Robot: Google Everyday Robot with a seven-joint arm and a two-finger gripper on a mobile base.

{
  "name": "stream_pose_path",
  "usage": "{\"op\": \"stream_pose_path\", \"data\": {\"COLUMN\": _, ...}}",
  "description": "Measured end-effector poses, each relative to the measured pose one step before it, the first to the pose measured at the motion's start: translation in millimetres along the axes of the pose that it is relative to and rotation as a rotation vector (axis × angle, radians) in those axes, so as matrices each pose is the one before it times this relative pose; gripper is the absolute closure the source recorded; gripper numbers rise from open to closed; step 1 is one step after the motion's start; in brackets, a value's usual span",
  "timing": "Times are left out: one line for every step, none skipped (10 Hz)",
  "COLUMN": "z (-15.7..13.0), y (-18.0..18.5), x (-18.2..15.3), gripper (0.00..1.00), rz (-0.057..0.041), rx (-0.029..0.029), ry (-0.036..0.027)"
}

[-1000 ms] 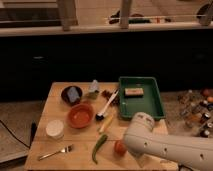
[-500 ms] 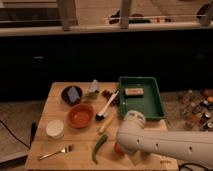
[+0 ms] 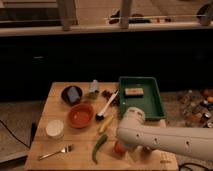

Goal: Place apple in red bowl

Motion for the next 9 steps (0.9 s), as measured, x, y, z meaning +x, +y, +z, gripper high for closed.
{"op": "stream_pose_path", "data": {"z": 6.88, "y": -3.01, "x": -0.47, "gripper": 0.20, "rz": -0.00242, "rx": -0.00145, "ry": -0.00797}}
{"op": "stream_pose_path", "data": {"z": 4.35, "y": -2.86, "x": 0.03, "gripper": 0.20, "rz": -0.00167, "rx": 0.00058, "ry": -0.00388}}
{"op": "stream_pose_path", "data": {"z": 4.41, "y": -3.18, "x": -0.43, "gripper": 0.20, "rz": -0.00133, "rx": 0.00054, "ry": -0.00560}}
{"op": "stream_pose_path", "data": {"z": 4.56, "y": -5.96, "x": 0.83, "gripper": 0.20, "rz": -0.00429, "rx": 0.00217, "ry": -0.00170}}
{"op": "stream_pose_path", "data": {"z": 1.34, "y": -2.31, "x": 0.26, "gripper": 0.20, "rz": -0.00280, "rx": 0.00312, "ry": -0.00247}}
{"op": "stream_pose_path", "data": {"z": 0.66, "y": -2.41, "x": 0.71, "gripper": 0.22, "rz": -0.00376, "rx": 0.00753, "ry": 0.00025}}
{"op": "stream_pose_path", "data": {"z": 1.29, "y": -1.29, "x": 1.46, "gripper": 0.29, "rz": -0.00166, "rx": 0.00422, "ry": 0.00116}}
{"op": "stream_pose_path", "data": {"z": 3.14, "y": -2.74, "x": 0.21, "gripper": 0.42, "rz": -0.00215, "rx": 0.00071, "ry": 0.00312}}
{"op": "stream_pose_path", "data": {"z": 1.91, "y": -2.24, "x": 0.42, "gripper": 0.50, "rz": -0.00246, "rx": 0.00210, "ry": 0.00294}}
